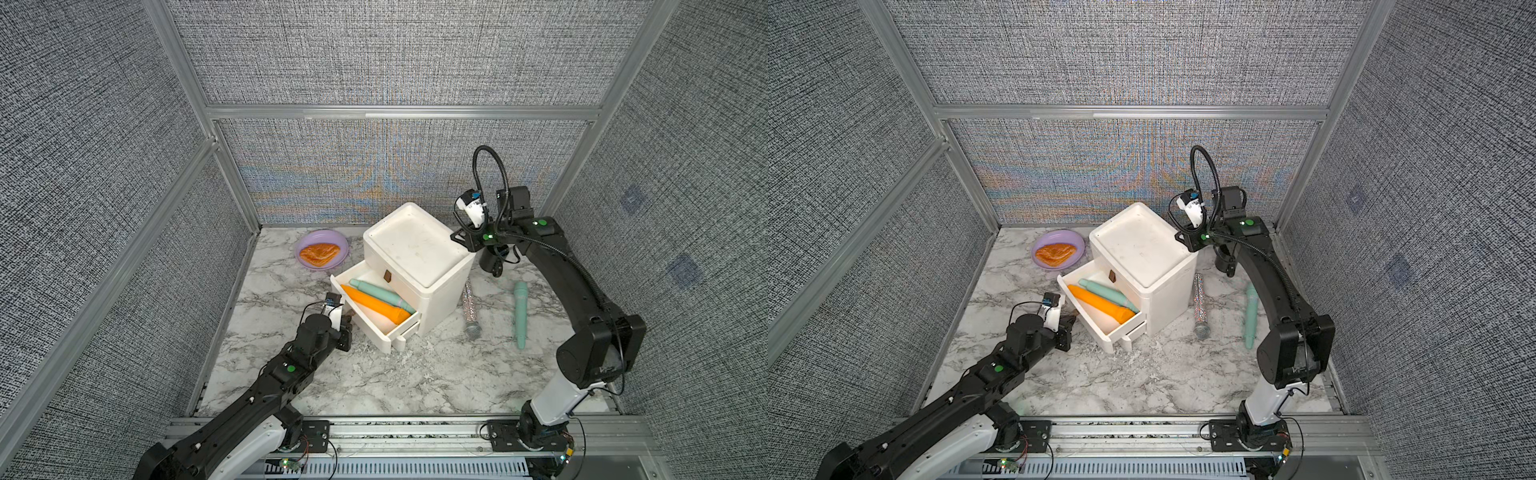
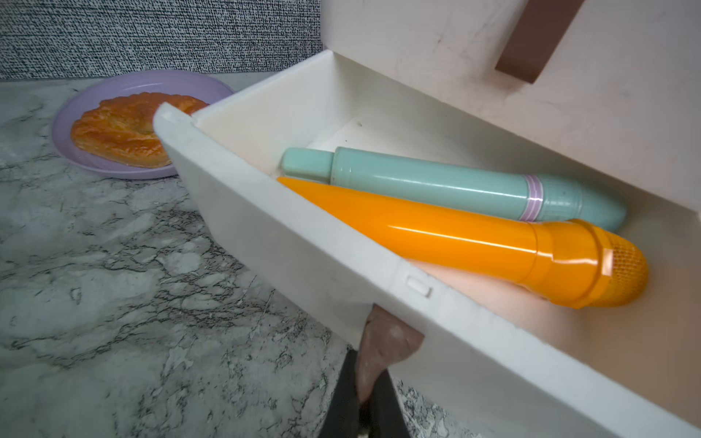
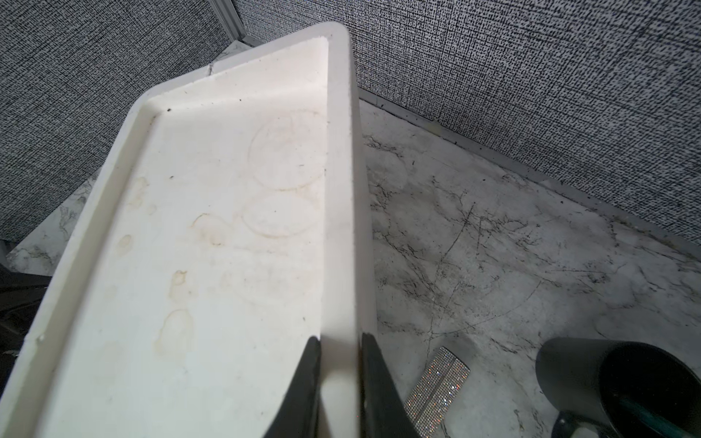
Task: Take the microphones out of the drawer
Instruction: Open the drawer in the storage box.
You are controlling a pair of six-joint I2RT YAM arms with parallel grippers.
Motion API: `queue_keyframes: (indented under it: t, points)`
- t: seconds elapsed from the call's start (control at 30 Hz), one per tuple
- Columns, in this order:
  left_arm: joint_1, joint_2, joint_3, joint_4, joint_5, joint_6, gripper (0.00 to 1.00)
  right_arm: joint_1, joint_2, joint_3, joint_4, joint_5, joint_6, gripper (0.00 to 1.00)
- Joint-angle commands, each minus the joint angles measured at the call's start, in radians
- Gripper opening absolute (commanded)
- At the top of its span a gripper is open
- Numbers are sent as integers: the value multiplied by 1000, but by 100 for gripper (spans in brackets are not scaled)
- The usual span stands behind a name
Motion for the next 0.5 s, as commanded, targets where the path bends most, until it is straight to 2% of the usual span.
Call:
queue_keyframes:
  t: [0.0, 0.13, 0.3, 0.4, 0.47]
  points:
    - [2, -62, -7, -43, -69, -43, 0, -6, -6, 8, 105, 21, 34, 8]
    - [2, -91, -15, -76, -59, -73, 0, -6, -11, 7, 110, 23, 33, 9]
    - [2, -62, -16, -103, -22, -138, 0, -6, -11, 8, 115, 18, 35, 9]
    - [2, -28, 2, -134, -30, -167, 7, -4, -13, 8, 116, 15, 31, 9]
    - [2, -14, 21, -160, -36, -179, 19, -1, -15, 9, 116, 10, 27, 8]
